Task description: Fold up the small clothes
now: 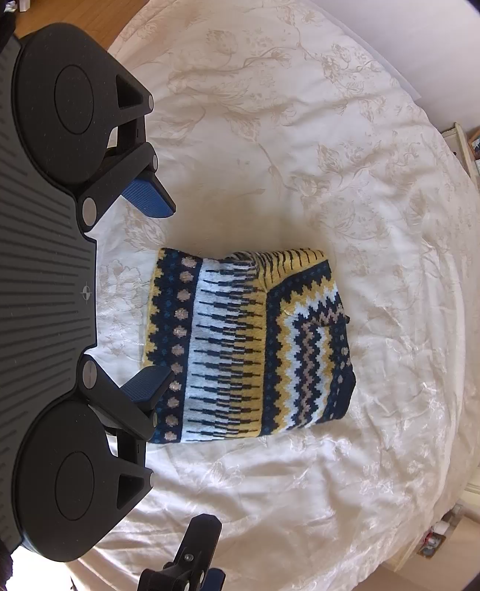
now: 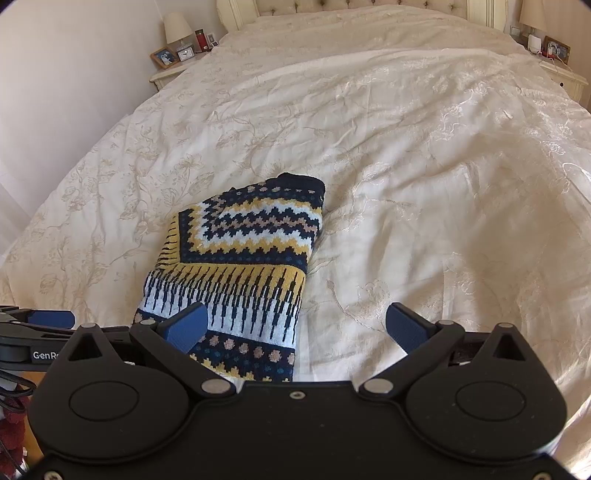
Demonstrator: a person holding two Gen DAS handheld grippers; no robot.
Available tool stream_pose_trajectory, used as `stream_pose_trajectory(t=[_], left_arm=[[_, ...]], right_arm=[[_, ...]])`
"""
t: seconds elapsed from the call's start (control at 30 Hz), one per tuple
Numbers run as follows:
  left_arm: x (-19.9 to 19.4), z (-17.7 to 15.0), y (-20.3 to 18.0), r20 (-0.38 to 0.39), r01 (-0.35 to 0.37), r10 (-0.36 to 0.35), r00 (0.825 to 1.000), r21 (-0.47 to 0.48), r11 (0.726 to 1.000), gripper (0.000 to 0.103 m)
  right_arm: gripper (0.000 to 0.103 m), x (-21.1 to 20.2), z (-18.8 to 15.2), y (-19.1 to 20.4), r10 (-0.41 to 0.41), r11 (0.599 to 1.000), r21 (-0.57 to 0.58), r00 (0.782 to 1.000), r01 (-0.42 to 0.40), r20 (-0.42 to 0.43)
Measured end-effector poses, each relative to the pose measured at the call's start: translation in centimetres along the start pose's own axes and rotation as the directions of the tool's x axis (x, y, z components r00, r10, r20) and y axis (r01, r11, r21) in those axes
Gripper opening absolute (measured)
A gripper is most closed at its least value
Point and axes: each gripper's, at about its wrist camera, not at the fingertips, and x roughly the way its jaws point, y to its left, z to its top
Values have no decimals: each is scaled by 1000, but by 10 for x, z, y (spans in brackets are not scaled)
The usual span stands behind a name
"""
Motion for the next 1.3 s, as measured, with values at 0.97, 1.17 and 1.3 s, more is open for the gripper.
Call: stream_pose_trajectory(t=[0.97, 1.17, 1.3], left_arm=[[3, 0, -2, -16, 7, -8, 1000, -3, 1000, 87], [4, 0, -3, -16, 9, -9, 1000, -1, 1000, 87], [3, 1, -4, -15, 11, -11, 1000, 1, 1000, 87]], right_arm=[[102, 5, -2, -2, -1, 1000, 17, 1000, 1, -8], [102, 5, -2, -4, 0, 1000, 28, 1000, 1, -11], [102, 5, -2, -5, 0, 1000, 28, 1000, 1, -11]])
